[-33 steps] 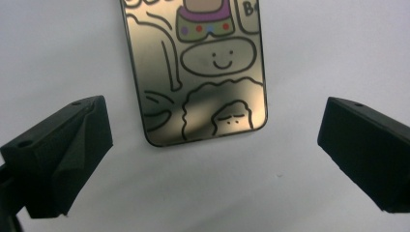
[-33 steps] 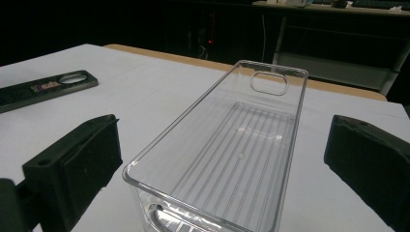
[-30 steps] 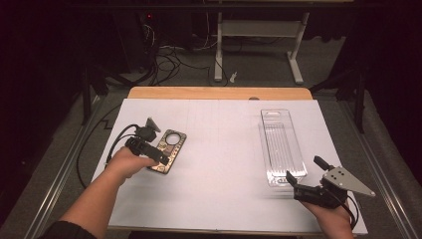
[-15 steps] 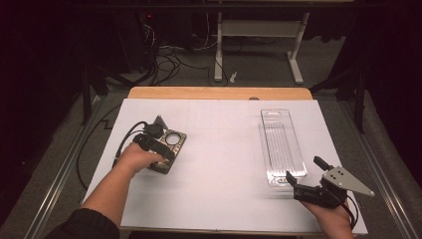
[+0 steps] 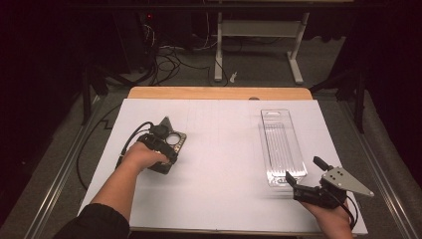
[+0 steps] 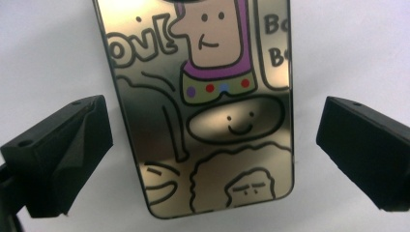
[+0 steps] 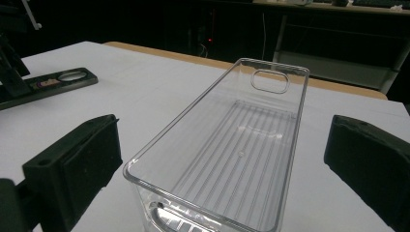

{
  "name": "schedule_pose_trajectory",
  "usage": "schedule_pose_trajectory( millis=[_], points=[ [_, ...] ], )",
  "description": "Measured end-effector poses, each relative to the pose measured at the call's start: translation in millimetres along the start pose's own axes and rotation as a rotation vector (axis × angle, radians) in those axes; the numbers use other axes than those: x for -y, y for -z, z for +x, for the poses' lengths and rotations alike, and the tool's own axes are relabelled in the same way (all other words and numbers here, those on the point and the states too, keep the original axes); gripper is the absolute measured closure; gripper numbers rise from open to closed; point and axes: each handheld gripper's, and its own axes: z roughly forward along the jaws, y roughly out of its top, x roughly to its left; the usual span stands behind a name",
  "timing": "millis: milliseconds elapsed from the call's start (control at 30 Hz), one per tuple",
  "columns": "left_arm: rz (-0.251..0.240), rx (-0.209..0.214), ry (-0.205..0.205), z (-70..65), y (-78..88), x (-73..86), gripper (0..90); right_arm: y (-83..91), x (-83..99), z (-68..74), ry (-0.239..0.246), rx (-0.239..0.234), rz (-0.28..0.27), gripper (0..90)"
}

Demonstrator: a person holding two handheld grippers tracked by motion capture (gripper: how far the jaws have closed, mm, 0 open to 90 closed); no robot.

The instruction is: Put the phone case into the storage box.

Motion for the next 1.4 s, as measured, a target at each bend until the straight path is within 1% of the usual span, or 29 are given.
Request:
schedule_pose_trajectory(
  millis=[67,100,200,367,467,500,633,800,1000,1167,1300,1400],
  points=[
    [0.001,-0.004,0.001,-0.1,-2.2,-0.8,0.5,-0.1,0.1,-0.3,0.000,0.000,0.000,0.1],
    [-0.001,0.000,0.008,0.1,-3.3,-0.9,0.5,-0.2,0.3,-0.5,-0.002,0.000,0.001,0.1],
    [-0.004,-0.012,0.013,-0.3,-6.0,-0.8,0.6,-0.1,0.4,-0.7,-0.004,0.002,0.001,0.1],
    [-0.012,-0.010,0.014,-2.1,-9.4,0.0,0.7,-0.1,0.4,-0.1,-0.001,0.001,0.002,0.1],
    [-0.015,-0.024,0.014,-2.8,-10.6,0.3,2.2,-0.5,0.6,-0.3,-0.001,0.001,0.003,0.1],
    [-0.021,-0.031,0.014,-2.7,-10.8,0.9,3.6,-0.6,0.8,-0.3,-0.002,0.001,0.004,0.1],
    [-0.032,-0.035,0.025,-1.0,-10.8,1.7,8.7,-1.4,1.0,0.0,0.001,0.001,0.005,0.1],
    [-0.031,-0.037,0.033,-1.0,-11.0,1.9,9.8,-1.8,1.4,0.1,0.003,0.001,0.007,0.1],
    [-0.028,-0.045,0.042,-2.2,-12.9,1.1,9.0,-1.4,1.3,0.1,0.002,0.003,0.004,0.1],
    [-0.026,-0.047,0.042,-2.5,-13.4,0.9,9.1,-1.5,1.3,0.5,0.002,0.002,0.005,0.1],
    [-0.041,-0.045,0.040,-1.9,-13.1,2.4,10.7,-1.8,1.5,0.3,0.004,0.002,0.004,0.1],
    [-0.042,-0.046,0.041,-2.1,-12.7,2.6,11.6,-1.6,1.4,0.3,0.001,0.003,0.003,0.1]
  ],
)
